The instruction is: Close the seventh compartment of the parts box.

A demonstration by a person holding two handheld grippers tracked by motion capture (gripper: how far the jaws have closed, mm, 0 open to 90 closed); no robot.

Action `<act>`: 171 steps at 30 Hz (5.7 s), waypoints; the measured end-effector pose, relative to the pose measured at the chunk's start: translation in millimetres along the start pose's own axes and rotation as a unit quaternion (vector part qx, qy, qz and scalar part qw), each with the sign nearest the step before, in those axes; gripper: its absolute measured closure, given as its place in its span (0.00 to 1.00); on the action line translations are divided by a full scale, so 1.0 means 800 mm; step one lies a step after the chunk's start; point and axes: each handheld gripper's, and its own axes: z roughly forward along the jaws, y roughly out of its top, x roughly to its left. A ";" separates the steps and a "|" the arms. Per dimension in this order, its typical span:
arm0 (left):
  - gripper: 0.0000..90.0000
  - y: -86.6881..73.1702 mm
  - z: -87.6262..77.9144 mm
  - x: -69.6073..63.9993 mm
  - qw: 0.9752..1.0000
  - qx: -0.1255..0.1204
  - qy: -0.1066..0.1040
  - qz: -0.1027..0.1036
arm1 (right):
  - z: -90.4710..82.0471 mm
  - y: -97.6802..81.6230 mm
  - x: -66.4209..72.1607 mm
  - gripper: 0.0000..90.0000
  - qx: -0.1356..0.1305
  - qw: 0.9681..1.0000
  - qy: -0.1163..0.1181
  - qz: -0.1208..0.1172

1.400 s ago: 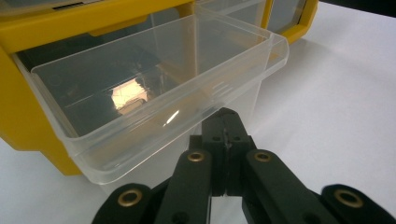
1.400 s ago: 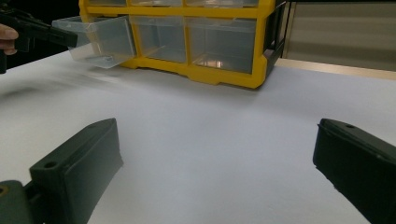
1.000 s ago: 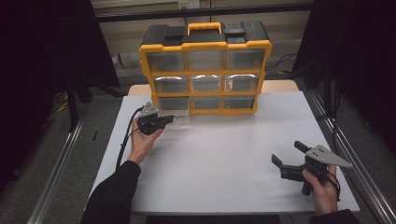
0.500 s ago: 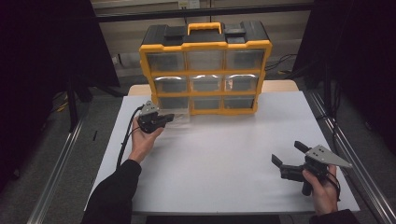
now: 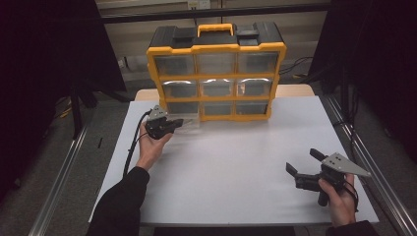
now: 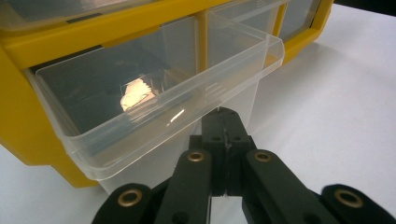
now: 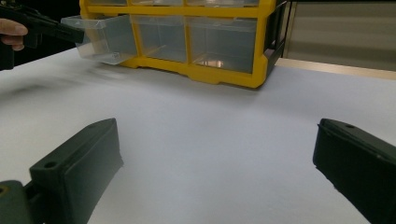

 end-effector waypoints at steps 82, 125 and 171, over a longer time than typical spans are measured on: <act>1.00 0.012 0.017 0.011 1.000 -0.001 0.018 0.002 | 0.000 0.000 0.000 0.01 0.000 1.000 0.003 -0.002; 1.00 0.021 0.032 0.020 0.999 0.002 0.041 -0.002 | 0.001 0.000 -0.001 0.01 -0.001 1.000 0.004 0.000; 1.00 0.032 0.039 0.032 0.998 -0.021 0.055 -0.020 | 0.000 -0.003 -0.005 0.01 -0.001 1.000 0.005 0.003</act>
